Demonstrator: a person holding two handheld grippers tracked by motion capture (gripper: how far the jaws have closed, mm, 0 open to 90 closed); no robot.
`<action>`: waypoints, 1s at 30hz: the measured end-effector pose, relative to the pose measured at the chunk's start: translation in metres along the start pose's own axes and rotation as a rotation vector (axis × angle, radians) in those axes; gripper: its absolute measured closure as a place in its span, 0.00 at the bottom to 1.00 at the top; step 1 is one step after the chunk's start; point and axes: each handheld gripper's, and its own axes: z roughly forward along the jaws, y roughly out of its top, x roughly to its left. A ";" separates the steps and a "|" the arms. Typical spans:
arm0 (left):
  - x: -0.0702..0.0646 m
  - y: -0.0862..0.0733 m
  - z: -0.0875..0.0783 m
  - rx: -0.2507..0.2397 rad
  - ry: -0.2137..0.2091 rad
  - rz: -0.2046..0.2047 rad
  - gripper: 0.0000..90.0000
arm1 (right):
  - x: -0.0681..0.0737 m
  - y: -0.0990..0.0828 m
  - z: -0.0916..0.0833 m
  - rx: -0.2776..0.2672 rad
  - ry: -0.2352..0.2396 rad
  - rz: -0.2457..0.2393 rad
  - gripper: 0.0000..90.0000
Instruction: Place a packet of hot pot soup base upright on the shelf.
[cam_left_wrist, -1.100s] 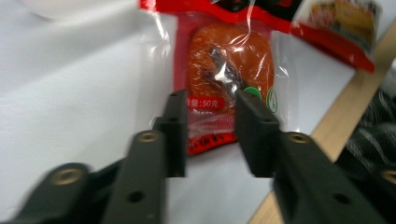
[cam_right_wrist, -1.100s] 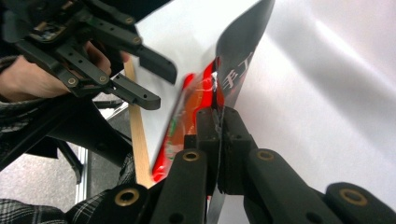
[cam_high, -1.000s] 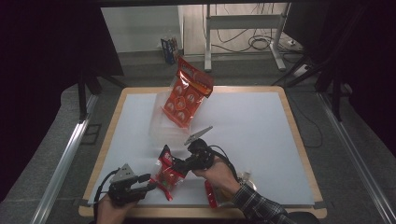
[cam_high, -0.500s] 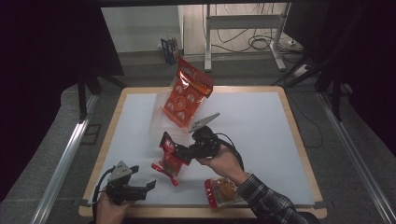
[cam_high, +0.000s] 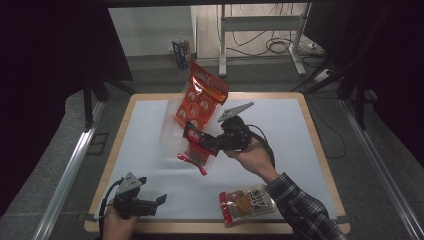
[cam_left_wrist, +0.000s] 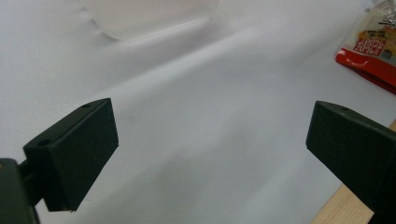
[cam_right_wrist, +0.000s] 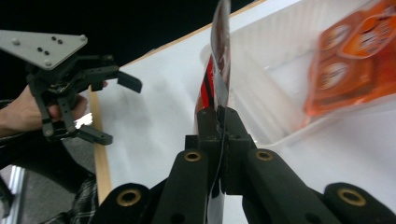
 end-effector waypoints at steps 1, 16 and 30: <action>0.000 0.000 0.000 -0.002 0.002 -0.002 0.02 | -0.002 0.001 -0.003 -0.005 -0.007 -0.002 0.98; 0.001 -0.001 0.001 0.006 0.028 0.012 0.01 | -0.016 0.009 -0.026 -0.032 -0.043 0.013 0.98; 0.002 -0.001 0.001 0.009 0.043 0.023 0.01 | -0.046 0.020 -0.028 -0.006 -0.147 0.005 0.98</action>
